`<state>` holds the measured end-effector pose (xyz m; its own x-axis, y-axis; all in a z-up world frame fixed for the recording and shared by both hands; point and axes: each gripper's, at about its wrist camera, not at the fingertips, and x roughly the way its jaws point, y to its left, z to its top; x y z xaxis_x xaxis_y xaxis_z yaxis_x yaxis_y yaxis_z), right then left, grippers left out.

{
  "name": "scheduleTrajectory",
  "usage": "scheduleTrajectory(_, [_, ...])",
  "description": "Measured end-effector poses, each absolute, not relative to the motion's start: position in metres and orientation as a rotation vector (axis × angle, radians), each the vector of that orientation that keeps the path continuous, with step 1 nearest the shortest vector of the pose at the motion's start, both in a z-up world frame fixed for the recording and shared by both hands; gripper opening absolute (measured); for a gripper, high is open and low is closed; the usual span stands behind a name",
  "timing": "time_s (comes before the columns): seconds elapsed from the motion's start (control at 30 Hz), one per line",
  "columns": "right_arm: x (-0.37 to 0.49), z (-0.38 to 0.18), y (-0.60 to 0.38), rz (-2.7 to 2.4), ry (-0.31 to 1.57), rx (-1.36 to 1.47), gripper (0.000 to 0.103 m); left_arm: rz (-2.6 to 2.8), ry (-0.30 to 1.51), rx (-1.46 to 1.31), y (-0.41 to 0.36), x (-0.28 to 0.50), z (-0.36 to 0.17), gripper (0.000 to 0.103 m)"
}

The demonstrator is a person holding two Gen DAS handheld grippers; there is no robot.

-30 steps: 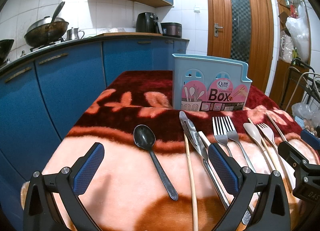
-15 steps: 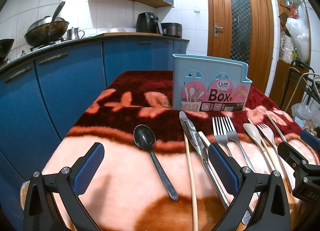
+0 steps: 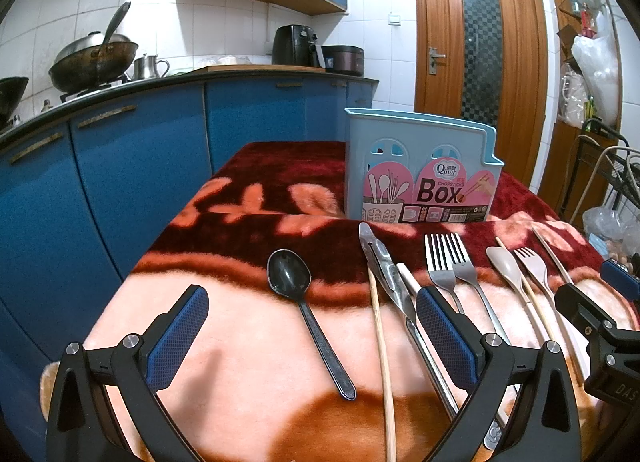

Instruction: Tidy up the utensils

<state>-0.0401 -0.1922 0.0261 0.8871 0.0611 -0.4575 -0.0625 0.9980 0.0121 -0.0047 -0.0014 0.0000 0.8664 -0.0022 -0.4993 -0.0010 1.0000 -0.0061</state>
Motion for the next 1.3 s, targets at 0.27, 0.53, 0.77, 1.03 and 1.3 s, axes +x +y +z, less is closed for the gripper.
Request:
scheduleTrajectory(0.27, [-0.040,0.026,-0.192,0.064,0.475,-0.003,0.103,-0.001,0.522,-0.007,-0.001,-0.005,0.000,0.103])
scheduleTrajectory(0.53, [-0.040,0.026,-0.192,0.064,0.475,-0.003,0.103,-0.001,0.522,-0.008,-0.001,-0.005,0.000,0.103])
scheduleTrajectory(0.77, [-0.041,0.026,-0.192,0.063,0.474,-0.003,0.103,-0.001,0.522,-0.008,-0.001,-0.004,0.000,0.103])
scheduleTrajectory(1.03, [-0.042,0.029,-0.194,0.081,0.468,0.014,0.103,-0.013,0.534,-0.018,-0.001,-0.004,0.001,0.103])
scheduleTrajectory(1.3, [-0.037,0.042,-0.201,0.108,0.520,0.002,0.103,-0.018,0.561,-0.020,0.009,0.005,0.017,0.103])
